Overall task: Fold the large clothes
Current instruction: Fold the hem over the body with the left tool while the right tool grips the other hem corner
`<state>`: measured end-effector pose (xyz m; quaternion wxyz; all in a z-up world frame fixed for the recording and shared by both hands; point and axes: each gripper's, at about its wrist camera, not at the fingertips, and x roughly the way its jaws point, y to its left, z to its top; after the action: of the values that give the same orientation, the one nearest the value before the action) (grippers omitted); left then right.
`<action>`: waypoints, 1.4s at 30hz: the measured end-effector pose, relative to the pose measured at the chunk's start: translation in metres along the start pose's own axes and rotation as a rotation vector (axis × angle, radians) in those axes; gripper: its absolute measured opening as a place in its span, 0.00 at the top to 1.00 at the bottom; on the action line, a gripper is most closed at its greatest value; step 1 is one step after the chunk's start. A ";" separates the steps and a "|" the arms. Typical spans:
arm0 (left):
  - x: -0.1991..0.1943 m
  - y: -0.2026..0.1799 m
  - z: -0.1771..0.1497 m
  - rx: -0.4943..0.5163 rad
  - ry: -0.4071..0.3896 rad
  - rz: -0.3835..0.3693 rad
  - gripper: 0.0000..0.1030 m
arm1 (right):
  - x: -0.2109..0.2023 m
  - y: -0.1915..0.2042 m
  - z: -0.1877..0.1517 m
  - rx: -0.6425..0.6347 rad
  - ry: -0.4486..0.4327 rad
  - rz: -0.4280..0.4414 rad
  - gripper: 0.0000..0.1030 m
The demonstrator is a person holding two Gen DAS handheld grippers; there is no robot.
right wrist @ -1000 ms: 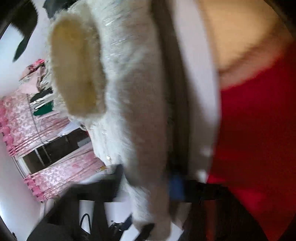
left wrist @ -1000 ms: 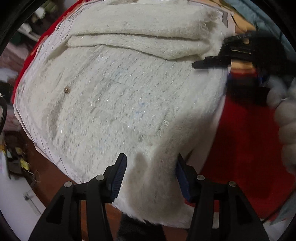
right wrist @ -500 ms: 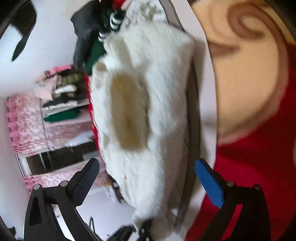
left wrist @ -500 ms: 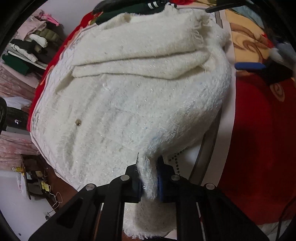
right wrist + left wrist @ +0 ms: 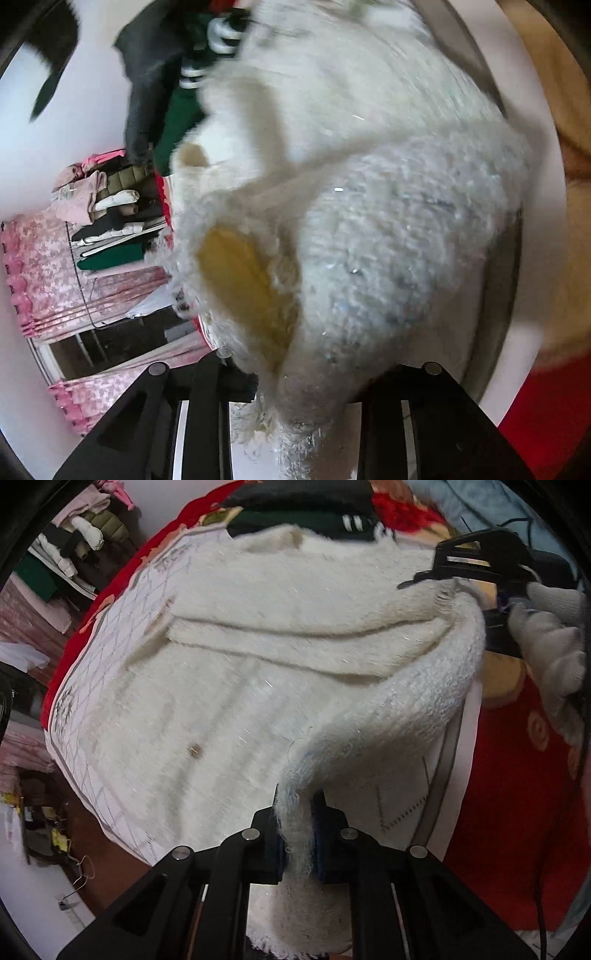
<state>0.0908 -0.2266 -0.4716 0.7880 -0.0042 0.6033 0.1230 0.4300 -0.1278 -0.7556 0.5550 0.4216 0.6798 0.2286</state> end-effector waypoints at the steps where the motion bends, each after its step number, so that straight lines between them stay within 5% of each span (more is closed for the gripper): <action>1: -0.005 0.012 0.005 -0.004 -0.007 -0.018 0.92 | -0.002 0.023 -0.004 -0.004 -0.014 -0.006 0.72; 8: -0.024 0.124 0.043 -0.079 -0.015 -0.168 0.92 | 0.007 0.172 -0.030 -0.100 -0.066 -0.245 0.72; 10: -0.011 0.161 0.053 -0.139 0.007 -0.201 0.92 | 0.044 0.223 -0.028 -0.141 -0.066 -0.359 0.72; 16: 0.061 0.257 0.066 -0.313 0.093 -0.206 0.87 | 0.179 0.281 -0.009 -0.170 0.018 -0.590 0.70; 19: 0.102 0.293 0.061 -0.399 0.162 -0.224 0.85 | 0.252 0.282 0.000 -0.207 0.102 -0.670 0.46; 21: 0.123 0.318 0.055 -0.487 0.208 -0.295 0.80 | 0.278 0.281 0.006 -0.195 0.139 -0.659 0.12; 23: 0.126 0.338 0.050 -0.553 0.197 -0.347 0.75 | 0.273 0.275 0.002 -0.196 0.144 -0.610 0.08; 25: 0.120 0.353 0.046 -0.592 0.172 -0.364 0.53 | 0.245 0.273 -0.005 -0.220 0.117 -0.459 0.08; 26: 0.118 0.357 0.046 -0.608 0.166 -0.363 0.24 | 0.225 0.273 -0.008 -0.230 0.096 -0.374 0.08; 27: 0.115 0.362 0.044 -0.628 0.155 -0.361 0.12 | 0.207 0.271 -0.011 -0.238 0.068 -0.324 0.09; 29: 0.114 0.364 0.046 -0.630 0.141 -0.338 0.12 | 0.155 0.259 -0.014 -0.257 -0.045 -0.326 0.08; 34: 0.139 0.346 0.057 -0.543 0.175 -0.252 0.12 | 0.076 0.172 0.008 -0.186 -0.212 -0.537 0.08; 39: 0.158 0.335 0.069 -0.477 0.178 -0.201 0.12 | 0.093 0.091 0.052 -0.060 -0.143 -0.259 0.09; 41: 0.163 0.334 0.073 -0.454 0.177 -0.183 0.12 | 0.103 0.084 0.057 -0.069 -0.188 -0.192 0.10; 42: 0.163 0.333 0.074 -0.441 0.175 -0.175 0.12 | 0.101 0.088 0.054 -0.091 -0.223 -0.188 0.38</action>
<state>0.1345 0.1385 -0.5599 0.7205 -0.2387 0.6251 0.1821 0.5060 -0.0051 -0.7587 0.6648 0.3530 0.6392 0.1578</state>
